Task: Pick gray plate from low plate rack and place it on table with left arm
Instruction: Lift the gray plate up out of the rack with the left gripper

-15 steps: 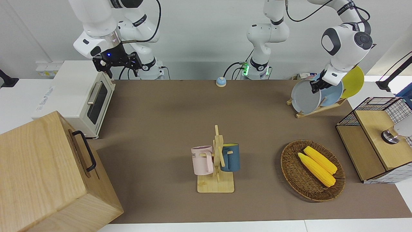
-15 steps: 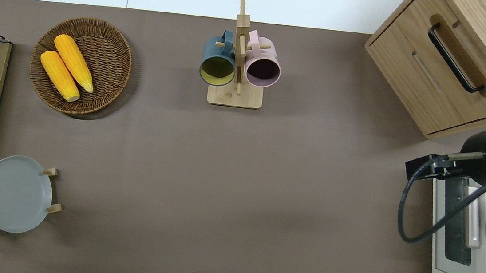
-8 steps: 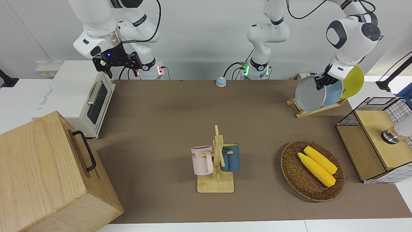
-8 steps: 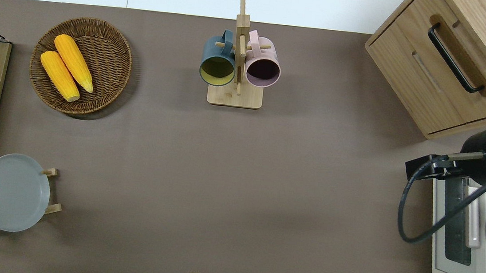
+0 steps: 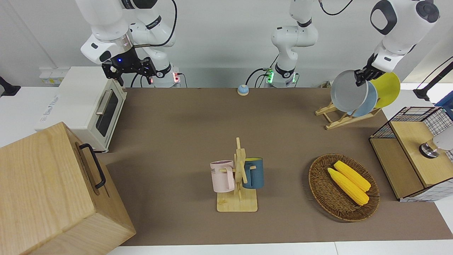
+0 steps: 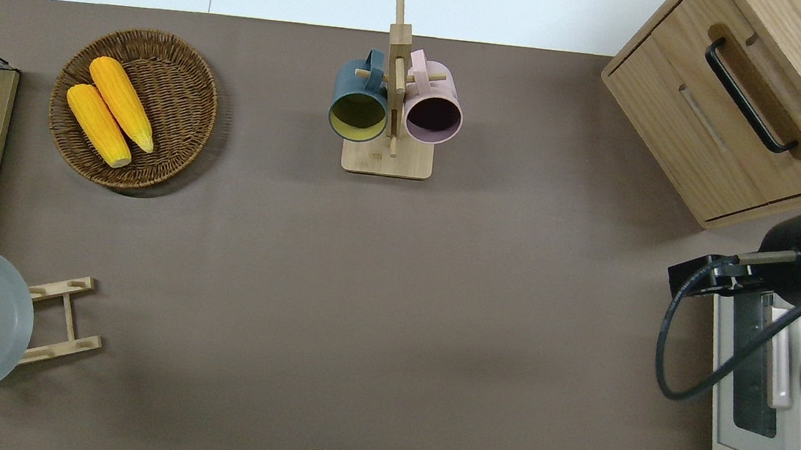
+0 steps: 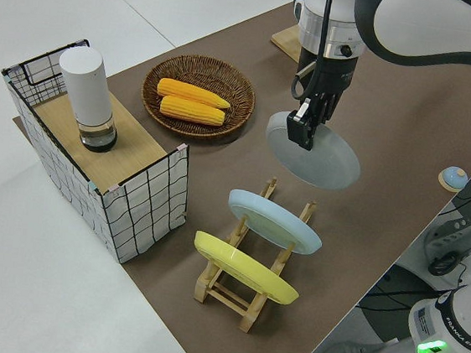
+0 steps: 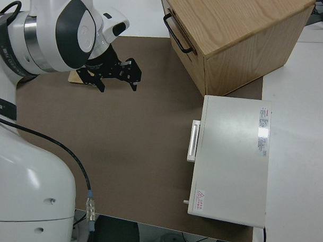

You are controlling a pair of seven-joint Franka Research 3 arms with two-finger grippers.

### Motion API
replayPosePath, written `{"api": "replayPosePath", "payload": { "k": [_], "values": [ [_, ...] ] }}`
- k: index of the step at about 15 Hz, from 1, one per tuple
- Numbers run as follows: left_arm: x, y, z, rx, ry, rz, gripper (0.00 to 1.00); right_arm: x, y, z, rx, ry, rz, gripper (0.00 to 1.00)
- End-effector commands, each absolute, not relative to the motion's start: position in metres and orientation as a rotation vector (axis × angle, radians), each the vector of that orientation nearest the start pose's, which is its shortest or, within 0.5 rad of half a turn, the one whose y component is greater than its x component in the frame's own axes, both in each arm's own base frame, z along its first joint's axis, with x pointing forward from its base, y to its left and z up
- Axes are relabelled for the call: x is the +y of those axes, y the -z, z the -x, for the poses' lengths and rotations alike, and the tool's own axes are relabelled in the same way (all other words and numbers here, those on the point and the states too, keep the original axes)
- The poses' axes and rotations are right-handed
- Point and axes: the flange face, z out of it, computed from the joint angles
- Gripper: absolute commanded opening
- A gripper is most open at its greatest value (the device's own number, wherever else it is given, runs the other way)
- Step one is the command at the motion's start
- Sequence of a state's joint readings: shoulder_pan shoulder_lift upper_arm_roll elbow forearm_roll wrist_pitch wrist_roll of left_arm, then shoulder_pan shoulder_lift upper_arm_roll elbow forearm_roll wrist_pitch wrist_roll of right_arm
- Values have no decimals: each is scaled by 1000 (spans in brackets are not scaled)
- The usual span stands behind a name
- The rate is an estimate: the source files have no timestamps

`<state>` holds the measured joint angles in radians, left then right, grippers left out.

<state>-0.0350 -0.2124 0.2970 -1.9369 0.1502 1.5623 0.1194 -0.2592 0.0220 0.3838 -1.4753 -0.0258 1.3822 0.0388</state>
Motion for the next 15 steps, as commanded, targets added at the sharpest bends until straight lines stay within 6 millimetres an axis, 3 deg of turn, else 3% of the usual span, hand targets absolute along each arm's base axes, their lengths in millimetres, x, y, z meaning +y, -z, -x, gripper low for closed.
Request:
{"api": "replayPosePath", "payload": {
  "k": [1,4,9,12,15],
  "values": [
    [135,-593,-453,-170,-301,3049,135,60,-646,-536,-108,-178,3169,983],
    [126,-613,-452,-175,-282,3041,135,60,-645,-536,-108,-181,3169,983],
    [119,-614,-456,-177,-286,3044,135,60,-646,-536,-108,-178,3169,983],
    [94,-602,-468,-203,-313,3080,135,60,-645,-536,-108,-181,3169,983],
    [56,-591,-480,-228,-345,3177,140,59,-646,-535,-105,-176,3168,983]
  ]
}}
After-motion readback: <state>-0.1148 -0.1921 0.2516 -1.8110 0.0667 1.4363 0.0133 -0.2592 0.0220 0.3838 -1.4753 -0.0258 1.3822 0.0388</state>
